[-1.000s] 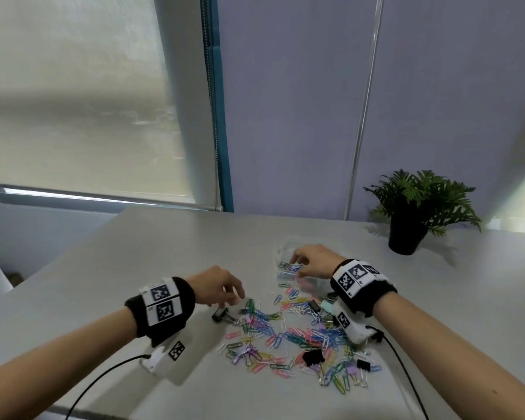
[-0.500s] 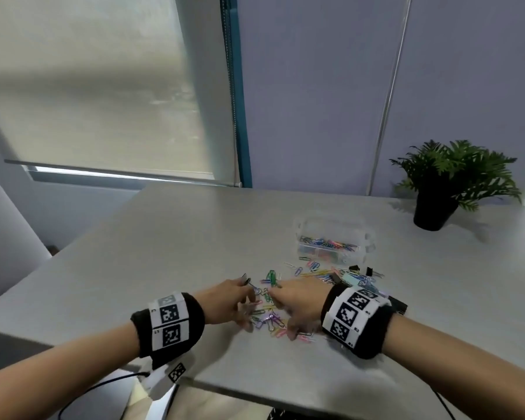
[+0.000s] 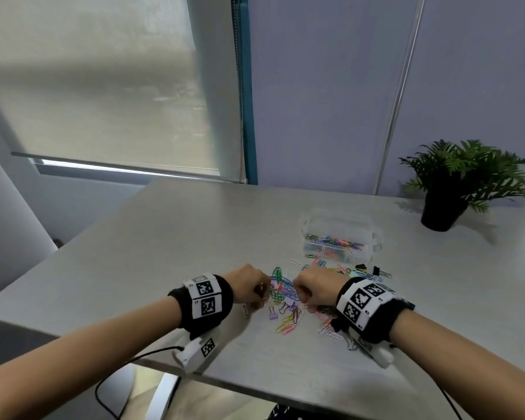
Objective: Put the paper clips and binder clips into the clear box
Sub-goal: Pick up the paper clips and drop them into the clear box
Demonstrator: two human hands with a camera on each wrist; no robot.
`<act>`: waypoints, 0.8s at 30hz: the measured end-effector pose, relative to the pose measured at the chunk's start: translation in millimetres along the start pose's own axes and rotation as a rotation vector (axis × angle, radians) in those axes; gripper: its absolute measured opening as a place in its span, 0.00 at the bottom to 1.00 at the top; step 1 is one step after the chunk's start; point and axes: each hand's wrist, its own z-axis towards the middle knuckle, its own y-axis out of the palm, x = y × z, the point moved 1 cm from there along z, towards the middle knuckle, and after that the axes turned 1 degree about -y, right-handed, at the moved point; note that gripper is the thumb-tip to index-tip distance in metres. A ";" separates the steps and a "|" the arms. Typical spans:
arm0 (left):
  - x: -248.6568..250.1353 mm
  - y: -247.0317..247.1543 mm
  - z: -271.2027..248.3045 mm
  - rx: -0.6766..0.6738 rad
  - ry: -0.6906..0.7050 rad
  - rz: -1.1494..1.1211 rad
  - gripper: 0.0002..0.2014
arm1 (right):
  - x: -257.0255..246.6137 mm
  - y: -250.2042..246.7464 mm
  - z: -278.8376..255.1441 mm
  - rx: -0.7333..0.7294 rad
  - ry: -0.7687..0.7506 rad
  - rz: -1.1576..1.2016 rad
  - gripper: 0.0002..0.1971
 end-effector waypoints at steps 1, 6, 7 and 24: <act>-2.0 0.4 0.2 0.003 -0.010 -0.018 0.11 | 1.7 -1.7 -2.0 0.001 -0.002 0.015 0.06; -11.4 -3.8 0.9 0.029 -0.050 -0.090 0.12 | 11.6 -6.1 -7.7 0.041 0.016 0.069 0.10; -12.6 -4.8 1.2 0.027 -0.053 -0.096 0.12 | 13.0 -6.5 -8.4 0.044 0.010 0.069 0.10; -2.3 -55.3 37.0 0.072 0.091 -0.523 0.07 | 67.5 -32.7 -27.9 0.344 0.090 0.896 0.07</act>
